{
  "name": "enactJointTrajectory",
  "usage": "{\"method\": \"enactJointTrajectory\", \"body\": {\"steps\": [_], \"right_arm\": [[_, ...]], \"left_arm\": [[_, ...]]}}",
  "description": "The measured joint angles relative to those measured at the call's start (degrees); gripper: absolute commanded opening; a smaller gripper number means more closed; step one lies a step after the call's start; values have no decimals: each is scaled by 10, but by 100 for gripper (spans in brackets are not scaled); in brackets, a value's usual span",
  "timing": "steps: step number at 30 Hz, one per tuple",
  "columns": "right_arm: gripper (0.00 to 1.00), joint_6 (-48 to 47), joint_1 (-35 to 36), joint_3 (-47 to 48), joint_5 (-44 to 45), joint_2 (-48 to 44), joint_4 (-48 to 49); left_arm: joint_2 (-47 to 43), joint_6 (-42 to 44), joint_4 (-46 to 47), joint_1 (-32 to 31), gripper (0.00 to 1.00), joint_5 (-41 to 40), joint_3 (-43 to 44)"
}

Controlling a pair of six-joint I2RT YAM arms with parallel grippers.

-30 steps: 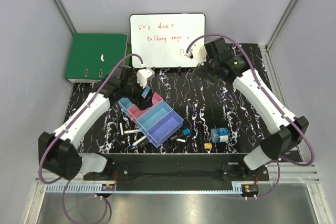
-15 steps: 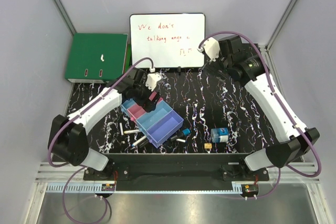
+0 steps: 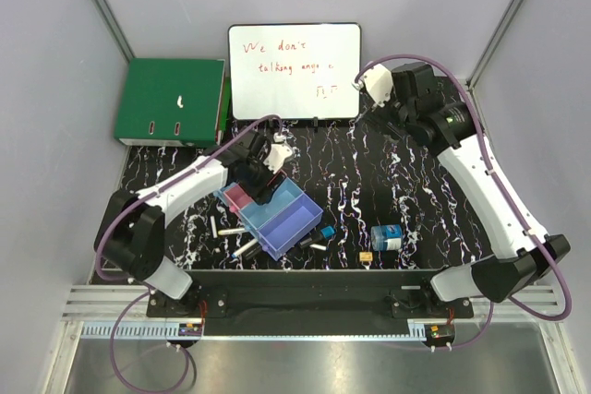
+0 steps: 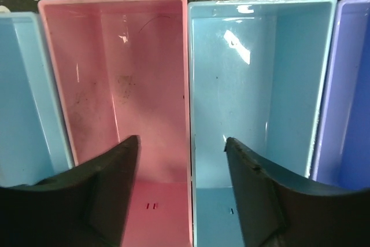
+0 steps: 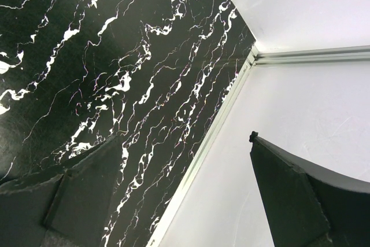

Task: Sort the stationery into containers
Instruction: Move the storage box to the center of the board.

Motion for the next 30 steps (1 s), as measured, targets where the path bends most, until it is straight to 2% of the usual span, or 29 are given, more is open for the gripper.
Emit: {"method": "enactJointTrajectory", "body": {"steps": [2,5,7,8,11,12,21,30], "right_arm": [[100,3,0,-1,0,-5,0],[100,6,0,-1,0,-9,0],[100,8,0,-1,0,-10,0],[100,9,0,-1,0,-10,0],[100,12,0,-1,-1,-12,0],[100,13,0,-1,-1,-12,0],[100,18,0,-12,-1,-29,0],[100,22,0,-42,-2,-53,-1]], "left_arm": [[6,1,2,-4,53,-3,0],[18,3,5,-9,37,-9,-1],[26,3,7,-11,29,-12,-1],[29,4,7,-12,22,-14,-1],[36,3,9,-14,8,-18,-1],[37,1,10,-15,0,-19,-1],[39,-15,2,-19,0,-20,9],[36,-43,-51,-19,0,-22,86]]}}
